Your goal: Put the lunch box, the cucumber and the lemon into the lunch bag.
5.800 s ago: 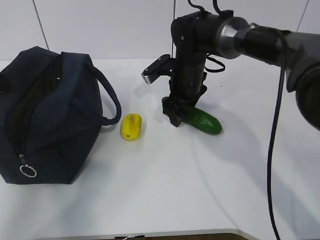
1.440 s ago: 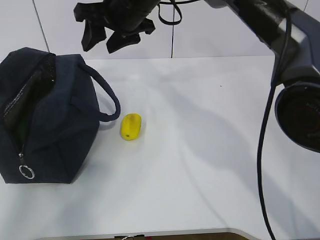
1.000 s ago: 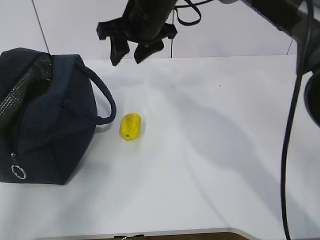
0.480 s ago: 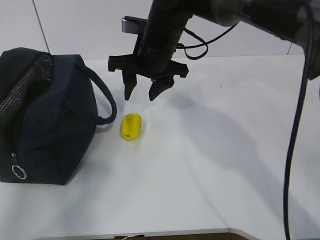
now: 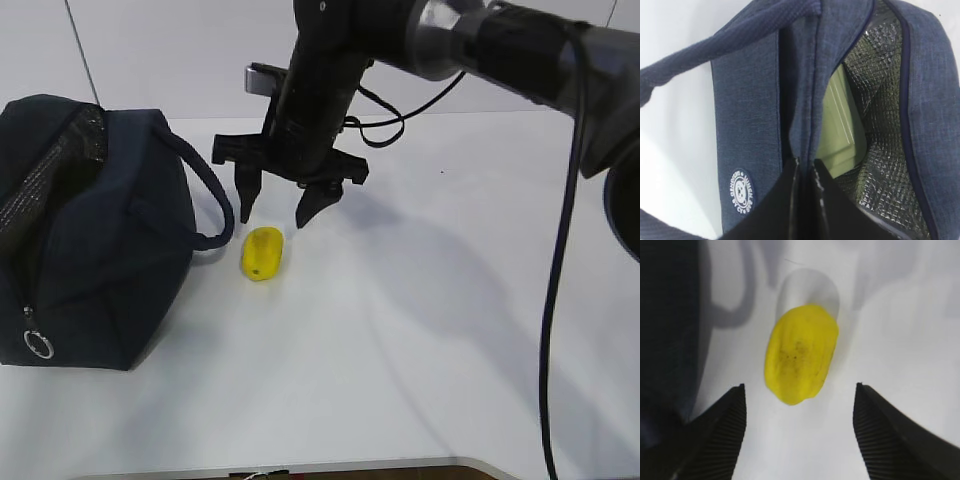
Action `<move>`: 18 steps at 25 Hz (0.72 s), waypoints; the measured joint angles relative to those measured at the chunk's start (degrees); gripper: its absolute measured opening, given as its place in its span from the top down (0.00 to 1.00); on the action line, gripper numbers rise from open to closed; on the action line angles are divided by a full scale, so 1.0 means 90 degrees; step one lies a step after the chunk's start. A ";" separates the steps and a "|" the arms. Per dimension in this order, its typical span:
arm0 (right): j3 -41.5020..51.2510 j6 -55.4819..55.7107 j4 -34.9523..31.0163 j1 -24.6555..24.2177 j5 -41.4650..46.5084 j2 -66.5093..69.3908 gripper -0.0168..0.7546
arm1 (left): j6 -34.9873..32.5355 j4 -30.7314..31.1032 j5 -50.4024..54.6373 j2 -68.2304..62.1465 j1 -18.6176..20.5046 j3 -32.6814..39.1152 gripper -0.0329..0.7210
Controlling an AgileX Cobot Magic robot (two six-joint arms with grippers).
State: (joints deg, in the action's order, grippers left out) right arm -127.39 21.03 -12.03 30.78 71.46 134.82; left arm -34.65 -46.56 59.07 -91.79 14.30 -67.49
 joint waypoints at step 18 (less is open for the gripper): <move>0.0007 0.0329 -0.0192 0.0000 -0.0513 0.0506 0.29 | 0.0000 -0.0041 0.0024 0.0000 0.0000 0.0000 0.98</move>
State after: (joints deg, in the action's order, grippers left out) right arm -127.33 23.99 -13.76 30.78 66.85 139.37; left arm -34.65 -46.93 59.28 -91.79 14.30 -67.49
